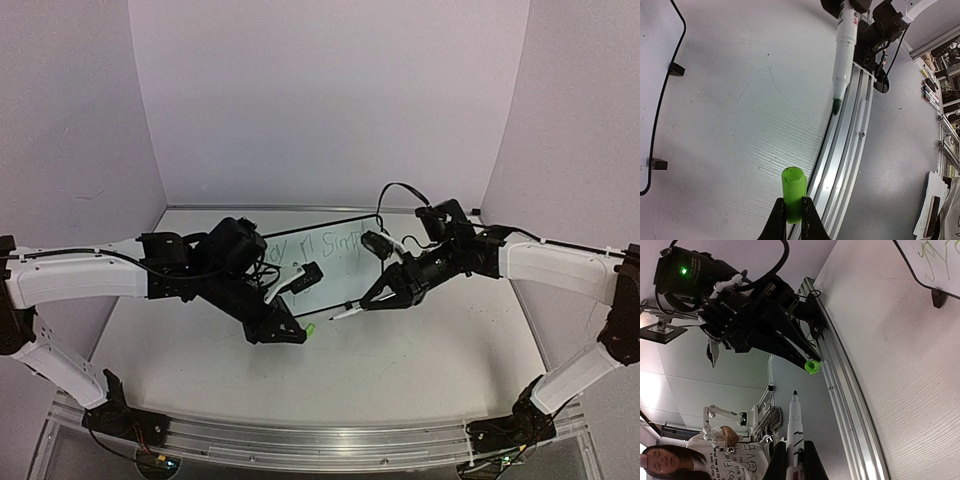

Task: Write a sentence on the whiteboard
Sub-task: Insert the whiteboard marker without the cap into the pen cap.

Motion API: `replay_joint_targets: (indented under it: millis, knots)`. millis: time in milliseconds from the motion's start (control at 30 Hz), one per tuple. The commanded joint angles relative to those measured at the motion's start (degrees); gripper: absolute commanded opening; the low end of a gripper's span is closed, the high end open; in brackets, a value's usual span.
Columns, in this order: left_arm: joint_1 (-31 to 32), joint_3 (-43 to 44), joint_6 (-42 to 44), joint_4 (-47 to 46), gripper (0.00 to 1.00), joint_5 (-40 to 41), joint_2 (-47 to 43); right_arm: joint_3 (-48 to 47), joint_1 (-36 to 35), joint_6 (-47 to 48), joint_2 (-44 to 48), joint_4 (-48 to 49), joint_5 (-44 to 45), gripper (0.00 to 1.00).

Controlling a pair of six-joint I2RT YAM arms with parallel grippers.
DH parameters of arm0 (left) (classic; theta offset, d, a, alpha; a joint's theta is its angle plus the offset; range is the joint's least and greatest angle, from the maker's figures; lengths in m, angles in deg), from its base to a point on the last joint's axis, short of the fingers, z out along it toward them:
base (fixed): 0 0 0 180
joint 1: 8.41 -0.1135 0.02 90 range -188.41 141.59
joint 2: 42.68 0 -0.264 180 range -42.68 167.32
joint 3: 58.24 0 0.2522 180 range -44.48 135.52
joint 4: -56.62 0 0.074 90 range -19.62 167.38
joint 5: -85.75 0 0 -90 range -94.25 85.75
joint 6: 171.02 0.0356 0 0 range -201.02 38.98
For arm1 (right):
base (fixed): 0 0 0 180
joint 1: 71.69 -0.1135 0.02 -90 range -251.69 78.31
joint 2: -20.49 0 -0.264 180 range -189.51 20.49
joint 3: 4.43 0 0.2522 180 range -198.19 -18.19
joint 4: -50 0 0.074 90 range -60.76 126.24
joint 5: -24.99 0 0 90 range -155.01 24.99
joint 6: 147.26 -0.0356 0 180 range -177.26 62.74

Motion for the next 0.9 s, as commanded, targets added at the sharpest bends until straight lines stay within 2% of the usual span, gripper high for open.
replay_joint_targets:
  millis: [0, 867]
  knots:
    - [1.02, 4.03, 2.38, -0.31, 0.0, -2.23, 1.37, -2.41, -1.54, 1.19, -1.97, -1.07, -2.65, 0.0]
    - [3.84, 6.46, 2.58, 0.6, 0.0, -2.26, 3.56, -2.16, -2.46, 3.67, -4.41, -3.39, -2.27, 0.0]
